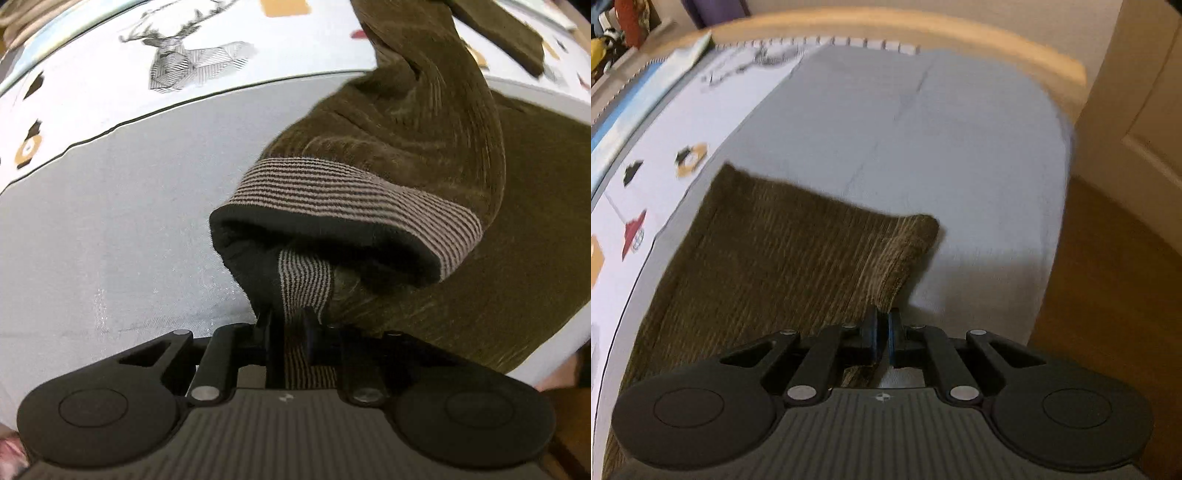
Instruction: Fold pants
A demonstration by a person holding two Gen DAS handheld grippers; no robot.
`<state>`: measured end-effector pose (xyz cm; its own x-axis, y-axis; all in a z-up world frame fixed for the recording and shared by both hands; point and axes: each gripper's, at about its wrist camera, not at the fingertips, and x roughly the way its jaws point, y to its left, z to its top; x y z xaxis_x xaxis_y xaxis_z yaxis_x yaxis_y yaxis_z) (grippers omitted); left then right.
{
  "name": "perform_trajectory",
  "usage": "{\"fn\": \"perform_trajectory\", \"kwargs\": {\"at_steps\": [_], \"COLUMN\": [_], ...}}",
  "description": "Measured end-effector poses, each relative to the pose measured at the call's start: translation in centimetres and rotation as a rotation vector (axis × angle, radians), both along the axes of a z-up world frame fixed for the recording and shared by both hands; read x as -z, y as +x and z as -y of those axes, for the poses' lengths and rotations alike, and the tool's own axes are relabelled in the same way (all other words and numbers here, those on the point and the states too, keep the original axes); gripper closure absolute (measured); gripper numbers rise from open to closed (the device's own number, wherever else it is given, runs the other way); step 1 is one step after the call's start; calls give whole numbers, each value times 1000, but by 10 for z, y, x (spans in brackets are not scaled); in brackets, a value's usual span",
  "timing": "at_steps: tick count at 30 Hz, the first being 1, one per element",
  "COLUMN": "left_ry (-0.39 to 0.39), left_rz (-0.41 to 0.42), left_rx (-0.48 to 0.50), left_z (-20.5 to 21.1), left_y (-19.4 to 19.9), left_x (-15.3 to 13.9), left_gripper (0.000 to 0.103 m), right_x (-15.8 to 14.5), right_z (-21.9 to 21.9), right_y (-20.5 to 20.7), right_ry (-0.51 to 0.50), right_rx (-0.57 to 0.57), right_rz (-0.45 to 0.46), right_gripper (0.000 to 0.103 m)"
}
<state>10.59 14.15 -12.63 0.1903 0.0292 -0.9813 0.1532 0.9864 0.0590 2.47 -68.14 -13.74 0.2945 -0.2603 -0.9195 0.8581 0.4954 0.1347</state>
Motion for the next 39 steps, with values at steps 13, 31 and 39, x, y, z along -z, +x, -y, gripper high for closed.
{"fn": "perform_trajectory", "kwargs": {"at_steps": [13, 31, 39], "left_ry": [-230, 490, 101], "left_rz": [326, 572, 517], "left_rx": [78, -297, -142], "left_z": [26, 10, 79], "left_y": [-2, 70, 94], "left_x": [-80, -97, -83], "left_gripper": [53, 82, 73], "right_x": [-47, -68, -47], "right_z": [-54, -227, -279], "right_y": [39, 161, 200], "right_ry": [-288, -62, 135], "right_rx": [-130, -694, -730], "right_rz": [114, 297, 324], "right_gripper": [64, 64, 64]}}
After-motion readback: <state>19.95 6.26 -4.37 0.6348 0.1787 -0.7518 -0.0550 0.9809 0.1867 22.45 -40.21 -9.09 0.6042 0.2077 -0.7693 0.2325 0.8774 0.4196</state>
